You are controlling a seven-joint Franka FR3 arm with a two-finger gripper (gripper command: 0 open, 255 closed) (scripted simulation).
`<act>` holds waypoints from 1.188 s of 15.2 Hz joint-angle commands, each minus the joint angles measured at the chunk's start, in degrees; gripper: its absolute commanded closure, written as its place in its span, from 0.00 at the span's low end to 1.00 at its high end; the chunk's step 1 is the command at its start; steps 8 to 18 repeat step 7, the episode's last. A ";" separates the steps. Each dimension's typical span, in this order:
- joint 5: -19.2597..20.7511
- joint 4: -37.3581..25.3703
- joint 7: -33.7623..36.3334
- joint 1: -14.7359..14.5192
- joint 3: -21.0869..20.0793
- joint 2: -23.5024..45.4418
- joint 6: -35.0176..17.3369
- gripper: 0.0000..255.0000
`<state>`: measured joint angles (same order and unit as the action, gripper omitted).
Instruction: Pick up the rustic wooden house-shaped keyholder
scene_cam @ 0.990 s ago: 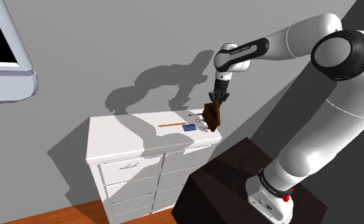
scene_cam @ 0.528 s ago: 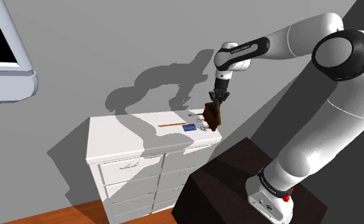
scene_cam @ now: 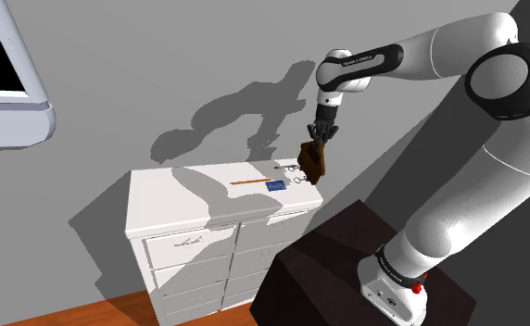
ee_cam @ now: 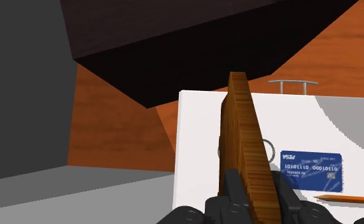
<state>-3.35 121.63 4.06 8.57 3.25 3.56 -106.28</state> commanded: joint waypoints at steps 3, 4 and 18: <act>0.16 -1.51 0.14 0.04 0.05 -1.56 3.06 1.00; 0.19 -1.93 0.19 0.04 0.05 -1.88 3.80 1.00; 0.22 -2.44 0.25 0.04 0.05 -2.23 4.65 1.00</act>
